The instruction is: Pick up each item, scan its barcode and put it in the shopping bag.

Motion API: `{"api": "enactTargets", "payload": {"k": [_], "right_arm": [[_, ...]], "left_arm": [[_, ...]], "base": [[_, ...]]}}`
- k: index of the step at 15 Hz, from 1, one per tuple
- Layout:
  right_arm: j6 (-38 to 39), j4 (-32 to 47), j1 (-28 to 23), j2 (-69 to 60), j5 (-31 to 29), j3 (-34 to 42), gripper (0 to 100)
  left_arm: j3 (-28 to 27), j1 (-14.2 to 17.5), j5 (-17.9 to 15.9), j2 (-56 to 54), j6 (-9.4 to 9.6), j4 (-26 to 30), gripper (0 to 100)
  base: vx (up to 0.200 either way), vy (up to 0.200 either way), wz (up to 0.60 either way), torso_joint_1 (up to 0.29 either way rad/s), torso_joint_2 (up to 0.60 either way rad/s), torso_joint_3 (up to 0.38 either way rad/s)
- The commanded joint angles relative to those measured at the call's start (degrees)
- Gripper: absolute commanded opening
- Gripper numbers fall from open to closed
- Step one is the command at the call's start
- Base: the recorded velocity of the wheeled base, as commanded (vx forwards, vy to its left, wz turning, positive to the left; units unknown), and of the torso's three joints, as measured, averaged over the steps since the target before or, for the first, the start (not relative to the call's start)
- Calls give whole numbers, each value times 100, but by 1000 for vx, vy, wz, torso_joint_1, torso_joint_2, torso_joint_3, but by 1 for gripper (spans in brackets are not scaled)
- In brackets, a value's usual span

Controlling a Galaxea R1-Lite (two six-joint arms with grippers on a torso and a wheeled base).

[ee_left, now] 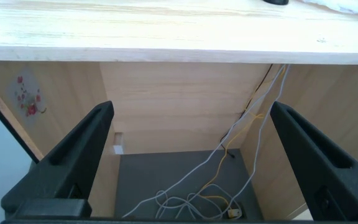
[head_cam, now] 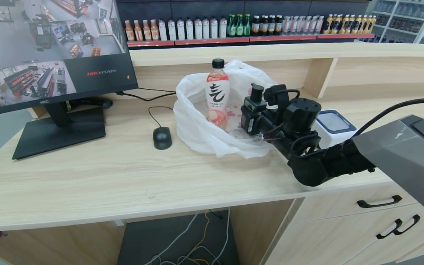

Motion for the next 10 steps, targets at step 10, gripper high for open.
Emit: {"api": "enactTargets", "payload": {"k": [10], "right_arm": [[-23,-337,3,260,11,141,0]], "left_arm": [[0,2,0,-2,2,0,100]], "base": [[0,0,0,0,0,0]]}}
